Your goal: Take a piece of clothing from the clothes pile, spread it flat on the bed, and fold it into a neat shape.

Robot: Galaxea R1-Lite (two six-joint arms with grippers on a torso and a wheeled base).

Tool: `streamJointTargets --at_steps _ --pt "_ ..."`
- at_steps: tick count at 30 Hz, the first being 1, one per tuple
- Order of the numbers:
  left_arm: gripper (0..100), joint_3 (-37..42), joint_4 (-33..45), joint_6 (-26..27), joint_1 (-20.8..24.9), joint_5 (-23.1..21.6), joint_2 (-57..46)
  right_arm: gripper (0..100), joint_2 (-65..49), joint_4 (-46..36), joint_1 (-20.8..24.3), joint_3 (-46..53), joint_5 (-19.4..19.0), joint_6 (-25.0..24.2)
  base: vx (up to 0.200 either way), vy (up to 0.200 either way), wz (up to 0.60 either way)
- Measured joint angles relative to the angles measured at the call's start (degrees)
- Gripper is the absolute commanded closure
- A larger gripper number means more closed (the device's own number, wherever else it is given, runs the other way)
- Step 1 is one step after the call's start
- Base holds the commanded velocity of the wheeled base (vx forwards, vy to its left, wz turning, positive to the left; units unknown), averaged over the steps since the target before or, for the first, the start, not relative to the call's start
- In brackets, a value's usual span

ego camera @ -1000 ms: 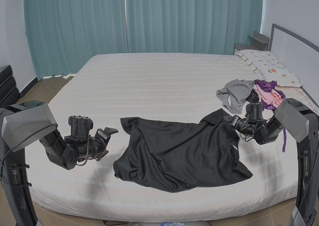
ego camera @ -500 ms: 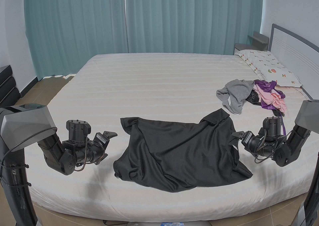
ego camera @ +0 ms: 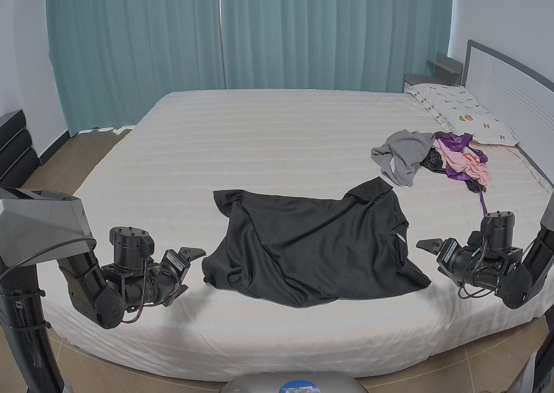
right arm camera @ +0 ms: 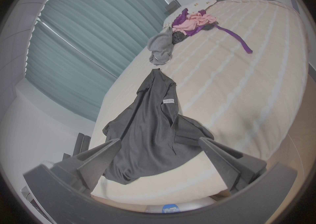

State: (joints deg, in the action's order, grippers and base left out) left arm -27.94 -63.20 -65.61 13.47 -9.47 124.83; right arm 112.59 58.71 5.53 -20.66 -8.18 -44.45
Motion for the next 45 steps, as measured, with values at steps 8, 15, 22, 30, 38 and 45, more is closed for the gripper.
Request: streamJointTargets --at_steps 8,15,22,30,38,45 --pt "0 0.0 -0.3 0.0 0.2 -0.2 -0.3 0 3.0 8.0 0.0 3.4 -0.4 0.9 0.000 -0.025 0.00" --pt "0 -0.5 -0.3 -0.1 1.2 0.0 -0.2 0 4.7 12.8 0.1 6.2 -0.4 1.3 0.000 -0.200 0.00" --pt "0 -0.7 -0.1 0.0 1.9 0.4 0.0 0 6.0 12.9 -0.2 6.5 -0.4 1.4 0.000 -0.200 0.00" --pt "0 -1.4 0.4 5.5 2.0 4.1 1.2 0 6.9 13.0 -0.1 6.4 -0.4 1.4 0.000 0.000 0.00" --pt "0 -6.4 2.9 9.9 1.7 11.9 4.8 0 7.1 13.0 0.1 6.2 -0.4 1.4 0.000 0.000 0.00" --pt "0 -12.3 6.9 12.2 1.3 14.2 7.8 0 7.7 13.1 0.2 5.9 -0.4 1.4 0.000 0.000 0.00"
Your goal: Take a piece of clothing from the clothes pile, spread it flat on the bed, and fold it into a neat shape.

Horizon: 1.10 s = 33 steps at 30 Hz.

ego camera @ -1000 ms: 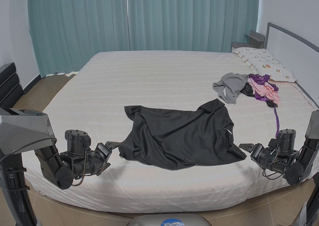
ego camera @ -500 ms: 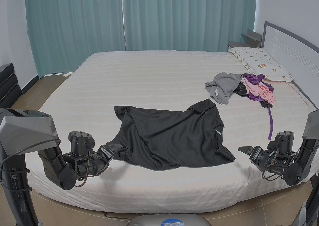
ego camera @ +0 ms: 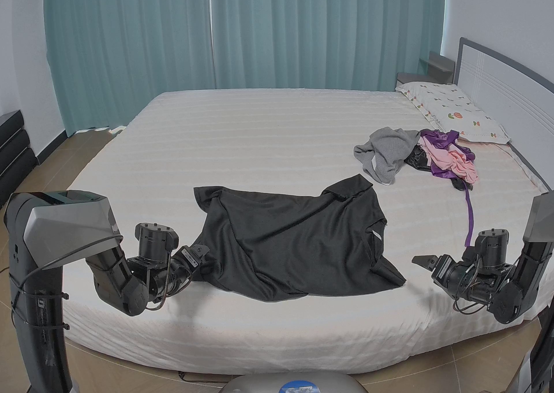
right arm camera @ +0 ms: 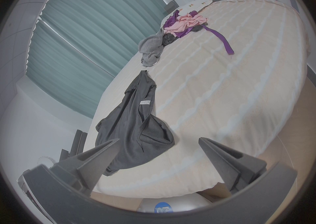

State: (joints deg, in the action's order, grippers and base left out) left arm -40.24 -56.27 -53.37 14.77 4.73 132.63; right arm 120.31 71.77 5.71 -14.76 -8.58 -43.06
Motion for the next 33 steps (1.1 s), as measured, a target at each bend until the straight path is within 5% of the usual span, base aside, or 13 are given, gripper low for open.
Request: streamJointTargets --at_steps 2,3,22,33 --pt "0 -0.8 0.1 1.6 -0.3 0.1 0.7 0 0.2 0.0 0.0 -0.1 0.0 0.0 0.000 0.000 0.00" --pt "100 -1.1 0.1 2.1 -0.4 0.1 1.1 0 0.3 0.1 0.1 -0.1 0.0 0.0 0.000 0.000 0.00" --pt "100 -3.0 -2.6 -2.2 -2.9 1.4 1.4 0 6.7 4.0 4.2 -5.6 0.5 5.1 0.000 0.000 0.00" --pt "100 -2.5 -2.8 -2.5 -3.3 1.3 0.4 0 12.2 -9.5 5.1 -20.0 0.6 12.9 0.000 0.000 0.00"
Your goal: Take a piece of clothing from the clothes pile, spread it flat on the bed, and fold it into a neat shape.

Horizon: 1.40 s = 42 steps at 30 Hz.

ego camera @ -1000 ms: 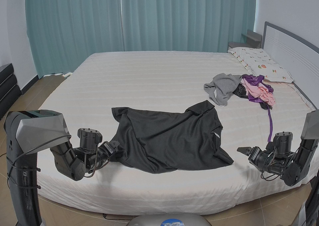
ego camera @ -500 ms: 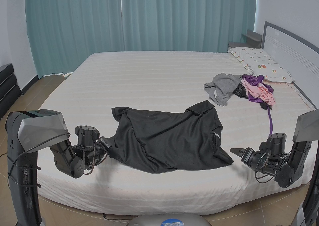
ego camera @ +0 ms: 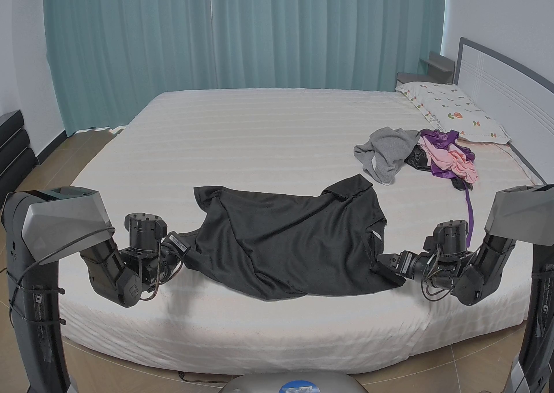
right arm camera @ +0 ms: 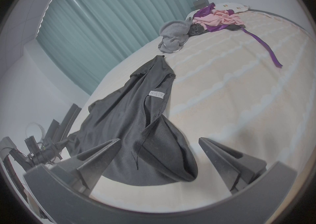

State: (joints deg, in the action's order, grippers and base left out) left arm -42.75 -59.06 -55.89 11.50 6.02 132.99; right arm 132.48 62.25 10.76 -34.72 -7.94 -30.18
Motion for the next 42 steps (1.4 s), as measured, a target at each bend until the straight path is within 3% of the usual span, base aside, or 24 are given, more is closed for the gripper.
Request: streamJointTargets --at_steps 1,2,7,11,19,25,42 --pt "100 0.1 0.0 0.0 0.0 0.0 0.0 0 0.3 -1.4 0.1 -1.2 -0.1 0.8 0.000 0.000 0.00" --pt "100 0.2 0.0 0.0 0.0 0.0 0.0 100 0.6 -2.6 0.2 -2.5 -0.2 2.0 0.000 0.000 0.00" --pt "100 0.7 0.0 -0.2 0.0 -0.3 0.0 100 2.2 -4.1 0.9 -5.5 -0.8 9.0 0.000 0.000 0.00" --pt "100 1.0 0.0 -0.1 0.0 -0.3 0.0 100 3.1 -3.6 1.4 -6.3 -0.8 10.6 0.000 0.000 0.00" --pt "100 1.1 -0.2 0.0 -0.1 0.0 -0.1 100 3.4 -3.2 -0.6 -11.8 0.1 9.8 0.000 0.000 0.00" --pt "100 0.8 -0.8 0.1 -0.5 0.0 -0.3 100 3.4 -4.0 -2.5 -18.7 2.1 6.5 0.000 0.000 0.00" --pt "100 -6.4 0.2 0.1 -3.8 0.1 -2.7 100 8.2 -7.1 -5.0 -39.7 10.9 3.9 0.000 0.000 0.00"
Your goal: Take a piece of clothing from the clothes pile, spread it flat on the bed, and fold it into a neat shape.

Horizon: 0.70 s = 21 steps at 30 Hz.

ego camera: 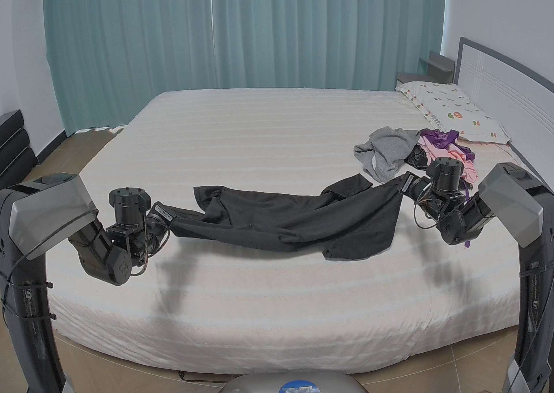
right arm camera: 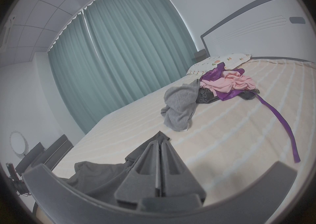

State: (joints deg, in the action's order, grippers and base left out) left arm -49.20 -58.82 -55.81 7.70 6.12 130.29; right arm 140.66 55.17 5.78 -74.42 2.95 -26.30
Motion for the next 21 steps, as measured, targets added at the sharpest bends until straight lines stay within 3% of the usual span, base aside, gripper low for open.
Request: streamJointTargets --at_steps 7,8,21 --pt "100 -2.8 0.9 -2.4 -1.6 -0.4 0.7 100 6.2 -0.1 -0.3 -8.2 2.7 -0.1 0.000 0.000 0.00" --pt "100 -3.1 0.9 -2.6 -1.7 -0.4 1.0 0 7.0 -0.1 -0.3 -8.9 2.9 -0.1 0.000 0.000 0.00" --pt "100 -4.9 1.0 -2.9 -1.8 -0.5 5.2 0 8.9 -1.2 -0.3 -7.9 -0.8 -1.9 0.000 0.000 0.00"
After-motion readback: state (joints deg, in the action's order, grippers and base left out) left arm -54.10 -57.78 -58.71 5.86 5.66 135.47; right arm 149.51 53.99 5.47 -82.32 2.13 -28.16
